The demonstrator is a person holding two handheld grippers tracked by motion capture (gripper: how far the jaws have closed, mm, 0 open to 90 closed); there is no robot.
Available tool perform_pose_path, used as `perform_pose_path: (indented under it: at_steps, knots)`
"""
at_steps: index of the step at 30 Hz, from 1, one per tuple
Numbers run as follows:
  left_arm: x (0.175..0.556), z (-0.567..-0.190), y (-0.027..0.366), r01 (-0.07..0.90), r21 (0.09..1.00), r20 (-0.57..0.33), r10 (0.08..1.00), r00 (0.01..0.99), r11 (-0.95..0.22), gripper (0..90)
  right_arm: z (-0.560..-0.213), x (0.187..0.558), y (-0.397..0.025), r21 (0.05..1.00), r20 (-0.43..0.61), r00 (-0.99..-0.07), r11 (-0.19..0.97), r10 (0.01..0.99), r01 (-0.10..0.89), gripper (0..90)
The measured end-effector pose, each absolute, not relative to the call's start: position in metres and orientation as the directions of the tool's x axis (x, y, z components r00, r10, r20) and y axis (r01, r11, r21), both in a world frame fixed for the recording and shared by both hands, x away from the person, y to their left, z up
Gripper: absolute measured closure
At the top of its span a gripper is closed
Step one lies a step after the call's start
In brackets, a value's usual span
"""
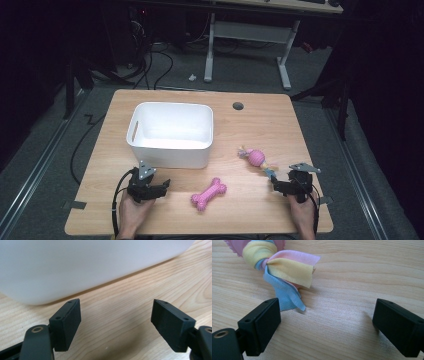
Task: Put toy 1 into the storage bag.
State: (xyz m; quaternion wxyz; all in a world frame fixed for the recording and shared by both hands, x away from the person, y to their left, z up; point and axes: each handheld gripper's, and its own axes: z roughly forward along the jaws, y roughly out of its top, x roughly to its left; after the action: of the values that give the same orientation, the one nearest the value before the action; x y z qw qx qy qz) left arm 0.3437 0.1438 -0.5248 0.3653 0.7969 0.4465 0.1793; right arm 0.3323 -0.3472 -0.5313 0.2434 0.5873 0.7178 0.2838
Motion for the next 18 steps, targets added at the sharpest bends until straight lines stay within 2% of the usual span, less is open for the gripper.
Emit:
perform_pose_path:
  at_steps: [9, 18]
  knots:
    - [0.34, -0.513, 0.142, 0.554, 0.77, -0.061, 0.828, 0.558, -0.317, 25.7, -0.531, 0.332, -0.347, 0.693, -0.016, -0.192, 0.149, 0.981, 0.705, 7.8]
    - [0.335, -0.502, 0.136, 0.539, 0.774, -0.078, 0.795, 0.602, -0.332, 32.5, -0.531, 0.332, -0.347, 0.693, -0.017, -0.194, 0.151, 0.981, 0.704, 8.2]
